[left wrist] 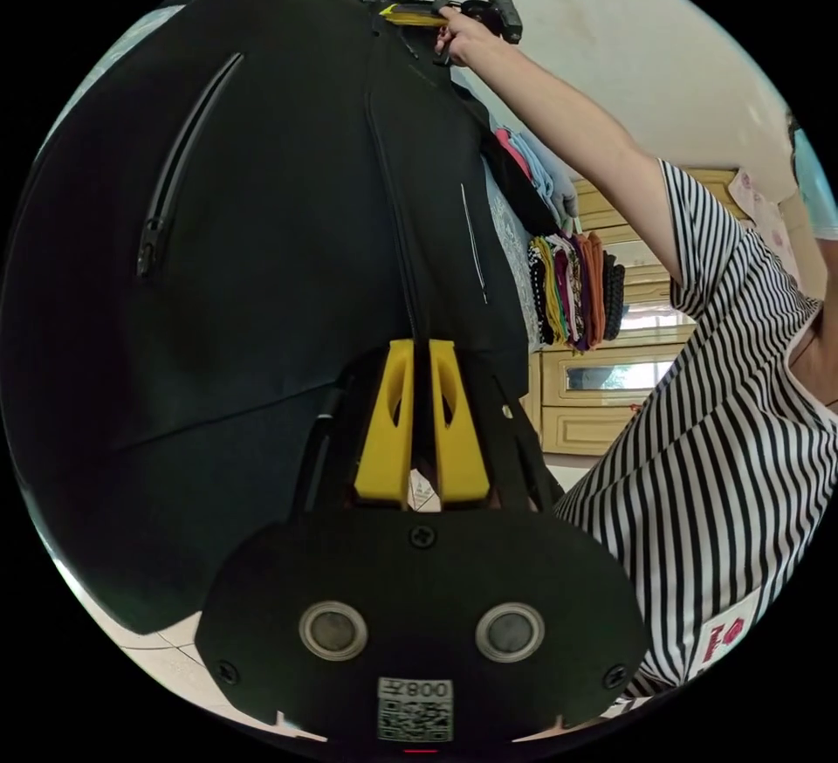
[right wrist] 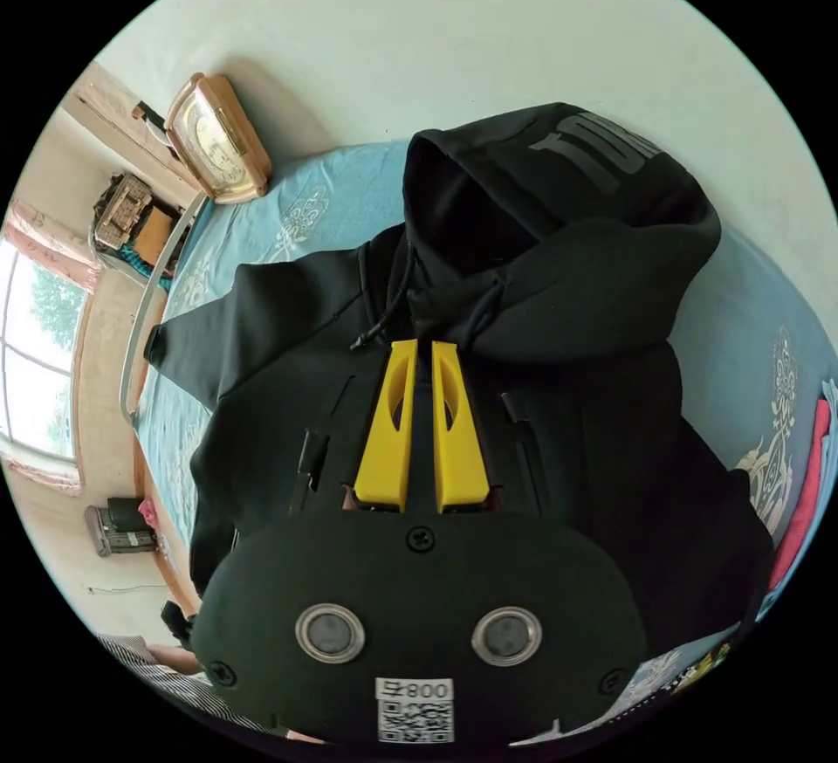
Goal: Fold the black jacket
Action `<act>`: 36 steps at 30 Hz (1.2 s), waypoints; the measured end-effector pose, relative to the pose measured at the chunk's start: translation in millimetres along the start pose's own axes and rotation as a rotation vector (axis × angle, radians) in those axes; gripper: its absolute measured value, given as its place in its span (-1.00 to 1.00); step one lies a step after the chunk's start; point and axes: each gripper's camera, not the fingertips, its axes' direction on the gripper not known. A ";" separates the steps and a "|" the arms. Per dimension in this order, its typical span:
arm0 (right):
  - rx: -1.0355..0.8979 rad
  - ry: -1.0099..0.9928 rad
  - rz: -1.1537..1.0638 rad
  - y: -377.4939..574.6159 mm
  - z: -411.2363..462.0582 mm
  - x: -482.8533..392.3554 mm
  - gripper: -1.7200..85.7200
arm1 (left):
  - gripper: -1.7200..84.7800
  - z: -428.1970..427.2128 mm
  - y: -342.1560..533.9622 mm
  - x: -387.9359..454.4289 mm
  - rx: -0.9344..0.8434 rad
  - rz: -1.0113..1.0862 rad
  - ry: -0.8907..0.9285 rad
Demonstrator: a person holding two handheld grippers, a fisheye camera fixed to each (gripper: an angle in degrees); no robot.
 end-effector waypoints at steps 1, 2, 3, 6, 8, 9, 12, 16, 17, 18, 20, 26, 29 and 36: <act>-0.028 0.003 0.004 -3.9 8.2 0.0 -0.90 | -0.87 -1.0 1.0 1.9 0.002 0.005 -0.003; -0.051 0.009 -0.001 -7.0 16.0 -0.6 -0.90 | -0.87 -2.4 2.7 4.4 0.003 0.007 -0.011; -0.056 0.012 -0.004 -8.1 18.9 -0.9 -0.90 | -0.87 -3.4 3.8 5.9 0.003 0.008 -0.018; -0.050 -0.011 0.012 -11.7 24.4 0.3 -0.90 | -0.87 -11.7 11.0 15.4 0.025 0.024 -0.070; -0.050 -0.032 0.024 -14.8 26.9 1.5 -0.90 | -0.87 -17.4 15.6 21.3 0.037 0.024 -0.102; -0.050 -0.033 0.024 -15.3 27.6 1.1 -0.90 | -0.87 -19.2 16.5 23.4 0.045 0.029 -0.108; -0.046 -0.039 0.027 -15.1 28.7 -1.5 -0.90 | -0.88 -26.7 15.5 36.4 0.076 0.056 -0.157; -0.023 -0.100 0.081 -9.7 15.0 3.2 -0.88 | -0.89 -27.0 8.8 59.2 0.088 0.120 -0.225; -0.014 -0.087 0.074 -6.8 8.4 2.3 -0.88 | -0.89 -25.5 8.8 65.0 0.089 0.138 -0.253; -0.012 -0.079 0.071 -5.1 5.3 1.9 -0.88 | -0.89 -24.8 9.1 67.6 0.088 0.144 -0.264; -0.012 -0.069 0.057 5.1 -6.6 0.1 -0.84 | -0.89 -21.5 10.6 73.4 0.075 0.135 -0.303; -0.036 -0.151 0.060 47.4 -36.4 0.7 -0.75 | -0.87 -15.4 12.9 69.3 0.005 0.053 -0.312; -0.047 -0.213 -0.015 106.0 -54.6 -19.2 -0.74 | -0.84 -14.8 17.3 62.4 0.013 -0.005 -0.211; -0.334 -0.205 -0.159 327.4 -56.5 -92.7 -0.73 | -0.85 7.3 15.6 61.4 -0.082 -0.036 -0.181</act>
